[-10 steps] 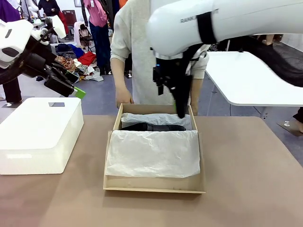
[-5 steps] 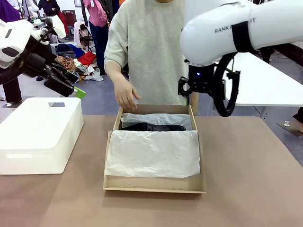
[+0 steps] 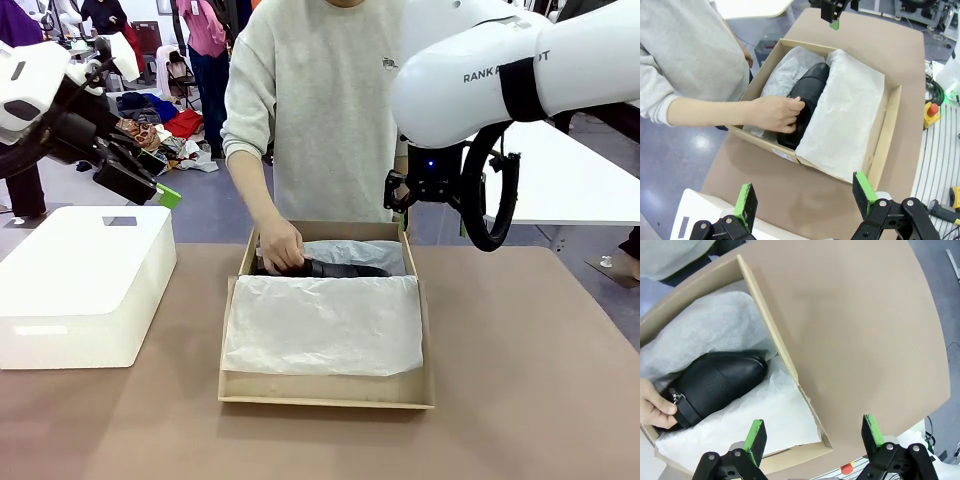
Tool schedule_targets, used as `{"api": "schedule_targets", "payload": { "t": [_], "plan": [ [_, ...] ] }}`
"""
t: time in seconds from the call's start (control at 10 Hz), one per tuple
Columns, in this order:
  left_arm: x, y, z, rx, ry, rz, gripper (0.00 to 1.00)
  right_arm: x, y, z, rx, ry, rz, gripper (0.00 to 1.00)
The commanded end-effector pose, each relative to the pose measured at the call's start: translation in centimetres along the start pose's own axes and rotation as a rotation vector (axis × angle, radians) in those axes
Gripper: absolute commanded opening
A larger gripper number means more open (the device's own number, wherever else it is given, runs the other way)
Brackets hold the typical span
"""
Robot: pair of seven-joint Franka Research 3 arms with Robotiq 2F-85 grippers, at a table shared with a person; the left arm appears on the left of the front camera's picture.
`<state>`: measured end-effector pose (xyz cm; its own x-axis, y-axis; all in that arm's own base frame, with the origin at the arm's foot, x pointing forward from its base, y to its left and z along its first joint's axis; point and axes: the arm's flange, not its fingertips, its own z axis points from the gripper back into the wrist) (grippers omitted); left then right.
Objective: Pack the shoes into the box.
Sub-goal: Close the Shoes Box.
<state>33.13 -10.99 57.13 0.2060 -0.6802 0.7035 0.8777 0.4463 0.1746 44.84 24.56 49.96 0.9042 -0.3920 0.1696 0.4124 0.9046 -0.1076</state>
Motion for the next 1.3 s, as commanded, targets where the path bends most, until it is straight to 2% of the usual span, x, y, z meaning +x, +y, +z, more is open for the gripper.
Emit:
{"api": "schedule_targets", "payload": {
  "t": [0.0, 0.2, 0.5, 0.7, 1.1, 1.2],
  "plan": [
    [0.0, 0.0, 0.1, -0.009, -0.008, 0.000, 1.00, 0.3, 0.3, 0.2, -0.004, 0.005, -0.032, 1.00],
    [0.0, 0.0, 0.1, -0.009, -0.008, 0.000, 1.00, 0.0, 0.0, 0.0, 0.000, -0.001, 0.000, 1.00],
    [0.0, 0.0, 0.1, -0.009, -0.008, 0.000, 1.00, 1.7, -3.6, 0.1, 0.097, -0.038, 0.363, 1.00],
    [0.0, 0.0, 0.1, -0.009, -0.008, 0.000, 1.00, 3.1, -6.2, -0.3, 0.180, -0.094, 0.473, 1.00],
    [0.0, 0.0, 0.1, -0.009, -0.008, 0.000, 1.00, 5.9, -10.0, -2.1, 0.463, -0.035, 0.742, 1.00],
    [0.0, 0.0, 0.1, -0.009, -0.008, 0.000, 1.00, 6.6, -10.7, -2.6, 0.510, -0.039, 0.764, 0.89]
  ]
}}
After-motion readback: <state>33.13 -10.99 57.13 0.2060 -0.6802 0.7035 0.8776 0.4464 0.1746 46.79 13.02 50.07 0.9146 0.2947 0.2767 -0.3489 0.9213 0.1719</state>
